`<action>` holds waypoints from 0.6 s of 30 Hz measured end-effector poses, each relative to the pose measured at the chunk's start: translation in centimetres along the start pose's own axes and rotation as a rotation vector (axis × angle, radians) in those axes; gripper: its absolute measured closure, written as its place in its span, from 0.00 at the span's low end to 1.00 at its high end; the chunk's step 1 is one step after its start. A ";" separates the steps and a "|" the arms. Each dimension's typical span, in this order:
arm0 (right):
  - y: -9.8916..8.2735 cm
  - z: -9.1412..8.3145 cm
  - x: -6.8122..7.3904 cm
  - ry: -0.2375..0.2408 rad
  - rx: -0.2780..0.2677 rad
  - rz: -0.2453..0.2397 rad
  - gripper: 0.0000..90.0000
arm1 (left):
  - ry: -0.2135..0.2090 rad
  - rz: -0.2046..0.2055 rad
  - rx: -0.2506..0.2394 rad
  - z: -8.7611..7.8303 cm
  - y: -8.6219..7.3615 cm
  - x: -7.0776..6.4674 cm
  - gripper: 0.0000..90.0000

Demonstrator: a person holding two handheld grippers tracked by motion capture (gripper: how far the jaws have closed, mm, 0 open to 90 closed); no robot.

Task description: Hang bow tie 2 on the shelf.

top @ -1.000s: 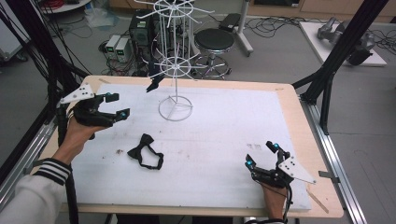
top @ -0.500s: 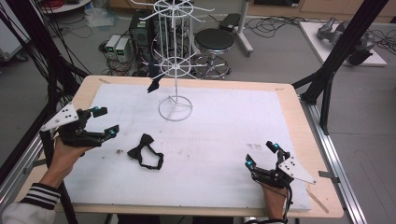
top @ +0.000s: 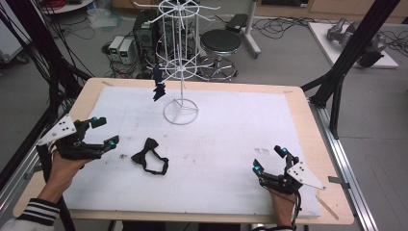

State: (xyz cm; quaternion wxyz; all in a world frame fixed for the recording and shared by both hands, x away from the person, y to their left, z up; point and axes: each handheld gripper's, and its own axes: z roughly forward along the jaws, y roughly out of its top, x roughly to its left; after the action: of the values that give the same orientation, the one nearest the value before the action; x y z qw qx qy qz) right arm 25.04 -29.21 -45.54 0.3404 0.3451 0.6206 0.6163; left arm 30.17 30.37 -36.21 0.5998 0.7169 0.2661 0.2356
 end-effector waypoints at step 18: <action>0.0 0.0 0.0 -0.002 0.000 0.000 0.10 | -0.017 -0.009 0.094 1.1 0.6 -0.3 0.18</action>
State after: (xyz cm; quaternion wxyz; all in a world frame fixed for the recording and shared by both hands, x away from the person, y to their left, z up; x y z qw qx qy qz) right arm 25.04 -29.21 -45.55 0.3410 0.3458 0.6200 0.6162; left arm 30.75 29.29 -35.84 0.5690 0.7449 0.2749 0.2140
